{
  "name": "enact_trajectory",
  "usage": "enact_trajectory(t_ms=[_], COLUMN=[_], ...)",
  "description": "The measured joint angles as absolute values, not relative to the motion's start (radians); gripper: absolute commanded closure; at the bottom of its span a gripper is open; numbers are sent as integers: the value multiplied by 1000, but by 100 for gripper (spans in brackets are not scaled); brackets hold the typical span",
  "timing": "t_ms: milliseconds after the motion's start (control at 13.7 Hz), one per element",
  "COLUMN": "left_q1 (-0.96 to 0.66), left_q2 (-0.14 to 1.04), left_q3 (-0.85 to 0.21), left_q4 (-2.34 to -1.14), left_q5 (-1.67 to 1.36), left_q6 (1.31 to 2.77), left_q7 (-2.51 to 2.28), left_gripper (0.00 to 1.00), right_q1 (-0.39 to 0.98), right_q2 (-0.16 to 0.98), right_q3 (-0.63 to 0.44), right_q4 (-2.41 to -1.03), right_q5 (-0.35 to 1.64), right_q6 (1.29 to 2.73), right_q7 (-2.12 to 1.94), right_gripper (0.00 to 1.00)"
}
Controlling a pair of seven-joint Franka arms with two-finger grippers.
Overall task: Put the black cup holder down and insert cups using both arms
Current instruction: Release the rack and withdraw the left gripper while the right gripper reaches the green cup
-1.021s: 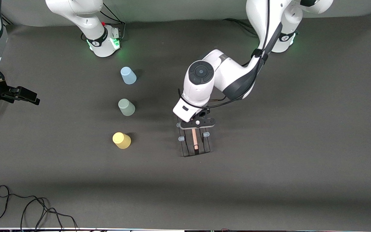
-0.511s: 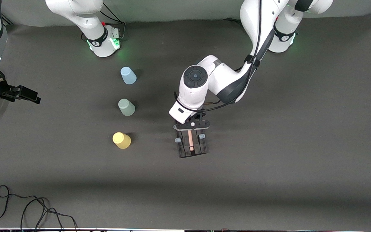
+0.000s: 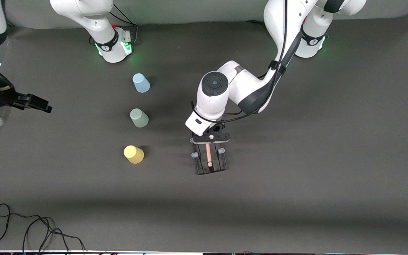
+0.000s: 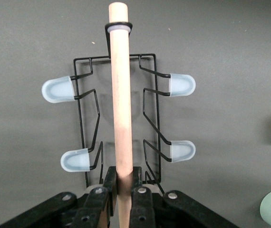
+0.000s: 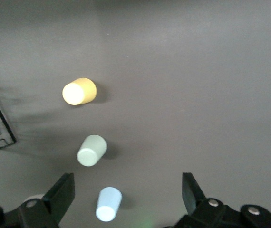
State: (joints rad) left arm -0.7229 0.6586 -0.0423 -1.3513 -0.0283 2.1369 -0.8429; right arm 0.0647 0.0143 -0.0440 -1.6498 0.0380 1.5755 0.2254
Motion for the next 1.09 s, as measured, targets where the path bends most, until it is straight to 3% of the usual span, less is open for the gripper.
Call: enact_trajectory(t_ms=[73,146,584,1094], left_q1=[-723,-723,-719,-608], left_q2=[659,659,643,459], left_q3=[-42,-42,-28,-15], left_q4=[-1351,-1351,-1318,-1294], left_q5=[-28,-28,-28,-28], left_q6=[2137,2137,2130,1828], left_q7=[-843,-843,-846,-697], left_gripper=[50,1,0,0], right_q1=[97,128,205,281], right_q2=[15,17,21,12], right_q3=[-43,-43,-42,-42], right_q4=[-1650,-1653,-1770,-2000], right_q5=[38,39,38,38], right_q6=[1575,1576,1681,1887], right_q7=[277,329,441,554], right_gripper=[0,0,0,0])
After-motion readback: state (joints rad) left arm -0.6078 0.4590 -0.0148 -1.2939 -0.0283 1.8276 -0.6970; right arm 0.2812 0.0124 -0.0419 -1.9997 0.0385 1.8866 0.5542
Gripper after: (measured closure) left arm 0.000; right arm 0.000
